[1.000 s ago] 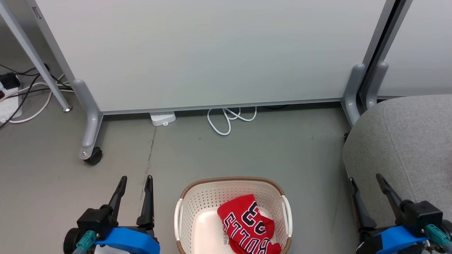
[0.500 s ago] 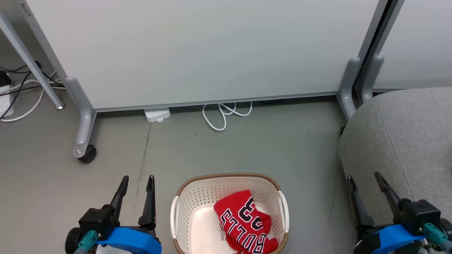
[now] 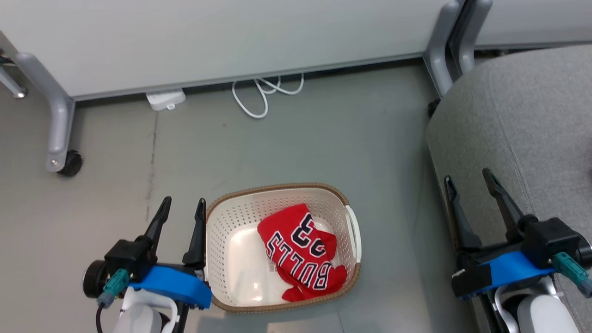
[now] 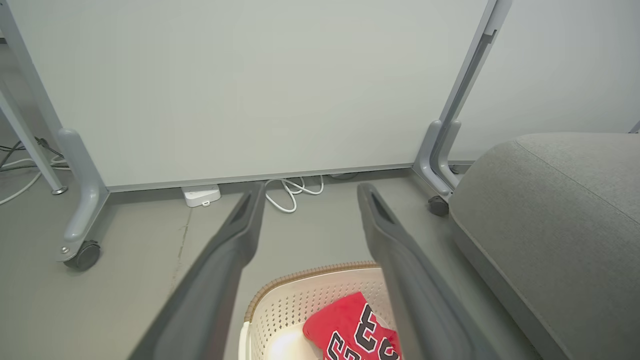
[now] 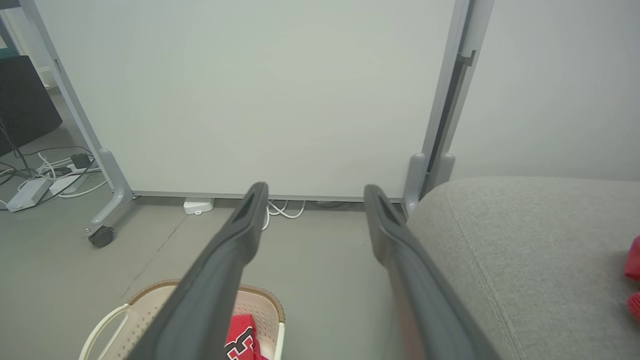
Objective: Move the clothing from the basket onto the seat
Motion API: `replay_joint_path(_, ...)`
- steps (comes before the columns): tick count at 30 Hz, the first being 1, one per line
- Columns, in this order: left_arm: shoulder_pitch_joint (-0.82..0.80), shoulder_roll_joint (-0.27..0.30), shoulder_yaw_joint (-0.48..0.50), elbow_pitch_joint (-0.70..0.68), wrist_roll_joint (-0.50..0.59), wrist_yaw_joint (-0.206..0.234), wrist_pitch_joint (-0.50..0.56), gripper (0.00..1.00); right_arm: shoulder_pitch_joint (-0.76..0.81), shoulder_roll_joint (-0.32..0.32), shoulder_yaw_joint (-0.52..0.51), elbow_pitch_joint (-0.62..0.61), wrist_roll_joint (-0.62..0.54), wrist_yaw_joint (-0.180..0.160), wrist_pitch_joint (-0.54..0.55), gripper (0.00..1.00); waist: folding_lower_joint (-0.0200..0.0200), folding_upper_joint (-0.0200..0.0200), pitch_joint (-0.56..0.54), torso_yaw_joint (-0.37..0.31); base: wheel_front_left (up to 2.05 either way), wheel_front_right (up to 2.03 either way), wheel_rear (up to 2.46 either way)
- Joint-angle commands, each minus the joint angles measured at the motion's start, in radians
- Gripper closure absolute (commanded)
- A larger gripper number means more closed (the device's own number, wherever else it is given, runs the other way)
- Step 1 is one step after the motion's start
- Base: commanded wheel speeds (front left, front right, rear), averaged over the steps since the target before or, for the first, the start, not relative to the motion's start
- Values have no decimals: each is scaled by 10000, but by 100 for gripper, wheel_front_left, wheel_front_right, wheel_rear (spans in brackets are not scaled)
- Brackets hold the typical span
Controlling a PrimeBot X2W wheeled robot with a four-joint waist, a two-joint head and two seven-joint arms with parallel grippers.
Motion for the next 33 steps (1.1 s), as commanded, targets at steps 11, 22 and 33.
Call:
replay_joint_path(11,-2436,680,-1114,2182,-654,-24,-9,0,-1875,23,717,-303,90,1,-429,0,-1,0,3242,-1769,0,0,0)
replay_joint_path(22,-4428,615,-1646,5381,-1766,-22,1360,0,-2897,32,1526,225,581,1,-1039,0,-1,0,5018,-2710,0,0,0)
replay_joint_path(33,-5517,625,-1165,7214,-2592,212,3088,0,-3539,33,2264,817,1325,3,-1551,0,-1,0,5993,-3442,0,0,0)
